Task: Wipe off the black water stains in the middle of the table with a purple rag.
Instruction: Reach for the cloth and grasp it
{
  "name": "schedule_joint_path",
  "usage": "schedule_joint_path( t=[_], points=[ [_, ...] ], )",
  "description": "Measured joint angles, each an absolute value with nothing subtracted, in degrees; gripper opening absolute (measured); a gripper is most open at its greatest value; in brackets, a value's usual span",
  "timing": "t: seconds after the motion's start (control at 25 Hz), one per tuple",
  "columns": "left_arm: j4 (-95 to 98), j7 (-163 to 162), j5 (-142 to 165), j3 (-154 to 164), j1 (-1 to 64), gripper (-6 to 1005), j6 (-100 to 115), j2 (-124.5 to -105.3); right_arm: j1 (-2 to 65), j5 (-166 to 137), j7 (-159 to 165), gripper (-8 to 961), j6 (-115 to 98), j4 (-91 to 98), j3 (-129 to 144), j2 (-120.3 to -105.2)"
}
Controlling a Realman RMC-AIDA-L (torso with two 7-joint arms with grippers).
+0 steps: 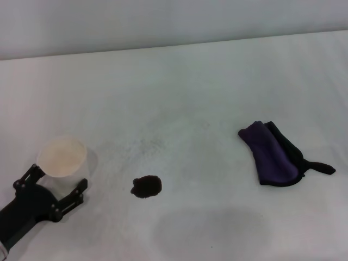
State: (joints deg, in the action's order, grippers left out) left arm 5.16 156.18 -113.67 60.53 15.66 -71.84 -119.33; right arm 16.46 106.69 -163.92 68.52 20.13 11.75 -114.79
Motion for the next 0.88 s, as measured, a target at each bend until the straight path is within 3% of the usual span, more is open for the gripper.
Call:
schedule_joint_path(
  t=[0.52,0.88],
  points=[
    [5.0,159.7,-119.2,60.1,8.8,880,-77.8,-119.45,17.2,106.7,-160.0,853,68.4,19.9,15.3,-114.85],
    [1.8,159.2,-128.9,60.1,6.8,879,-87.7,-119.48,15.3,105.3,-122.4,852,65.0,29.3,22.9,-114.78]
  ],
)
